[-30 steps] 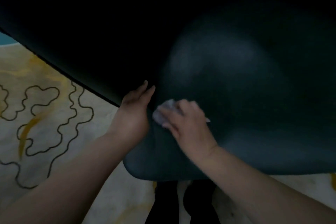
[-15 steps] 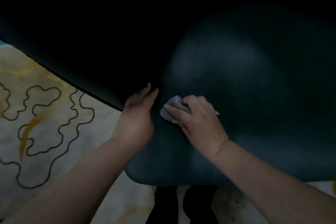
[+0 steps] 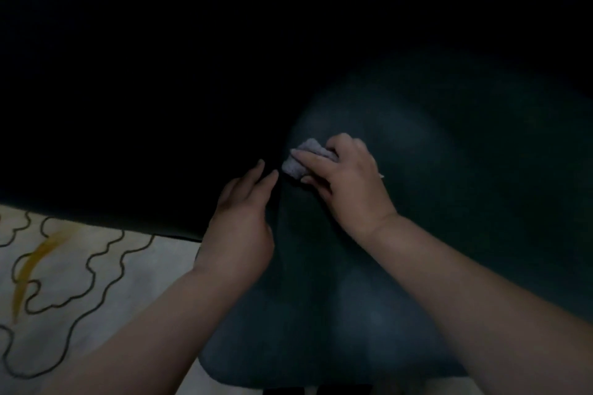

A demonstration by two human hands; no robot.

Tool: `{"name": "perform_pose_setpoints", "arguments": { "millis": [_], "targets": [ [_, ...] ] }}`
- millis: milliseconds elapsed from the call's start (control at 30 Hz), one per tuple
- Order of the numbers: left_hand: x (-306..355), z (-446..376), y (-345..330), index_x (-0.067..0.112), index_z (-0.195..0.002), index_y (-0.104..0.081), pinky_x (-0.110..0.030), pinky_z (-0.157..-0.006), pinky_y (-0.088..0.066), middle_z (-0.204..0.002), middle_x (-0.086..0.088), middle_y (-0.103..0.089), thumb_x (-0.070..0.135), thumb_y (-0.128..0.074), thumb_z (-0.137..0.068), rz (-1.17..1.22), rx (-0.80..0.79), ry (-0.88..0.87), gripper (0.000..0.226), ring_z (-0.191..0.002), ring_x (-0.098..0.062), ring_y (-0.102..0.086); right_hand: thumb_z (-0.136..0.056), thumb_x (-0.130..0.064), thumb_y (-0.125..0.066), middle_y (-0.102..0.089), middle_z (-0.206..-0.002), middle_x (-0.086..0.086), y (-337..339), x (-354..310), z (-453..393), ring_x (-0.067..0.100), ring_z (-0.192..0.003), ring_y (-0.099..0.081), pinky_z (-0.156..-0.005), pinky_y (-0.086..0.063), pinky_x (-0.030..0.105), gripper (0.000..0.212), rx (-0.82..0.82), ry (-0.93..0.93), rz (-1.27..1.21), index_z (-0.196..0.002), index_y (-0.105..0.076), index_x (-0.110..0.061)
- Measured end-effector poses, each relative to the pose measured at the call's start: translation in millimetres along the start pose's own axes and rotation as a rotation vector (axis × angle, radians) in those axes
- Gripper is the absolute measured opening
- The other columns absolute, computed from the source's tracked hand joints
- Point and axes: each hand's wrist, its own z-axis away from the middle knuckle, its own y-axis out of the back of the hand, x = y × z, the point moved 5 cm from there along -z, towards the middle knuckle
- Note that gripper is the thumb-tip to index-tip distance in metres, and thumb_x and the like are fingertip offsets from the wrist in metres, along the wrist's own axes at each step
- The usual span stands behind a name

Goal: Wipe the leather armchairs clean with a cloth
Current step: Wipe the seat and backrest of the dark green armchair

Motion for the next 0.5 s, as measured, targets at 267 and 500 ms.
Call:
{"name": "perform_pose_setpoints", "arguments": {
  "millis": [267,500],
  "targets": [
    [13,-22,-2,0.02,-0.143,-0.039,-0.02,-0.109,-0.017,-0.155,0.002,-0.026,-0.004,-0.053,-0.078,0.0,-0.019,-0.037,0.071,-0.135,-0.019,-0.024,-0.09,-0.026,-0.061,-0.049,-0.109,0.017,25,61,-40,0.035,-0.101,-0.046,-0.083,-0.039,0.038,0.036,0.064,-0.244,0.132,-0.126,-0.06,-0.031],
    [33,-18,12,0.022,-0.146,-0.032,-0.017,-0.106,-0.011,-0.156,0.002,-0.02,0.005,-0.053,-0.085,-0.031,-0.056,-0.026,0.067,-0.135,-0.017,-0.02,-0.092,-0.026,-0.061,-0.039,-0.1,-0.003,70,87,-29,0.01,-0.092,-0.044,-0.08,-0.031,0.006,0.035,0.187,-0.45,-0.2,-0.126,-0.058,-0.029]
  ]
}}
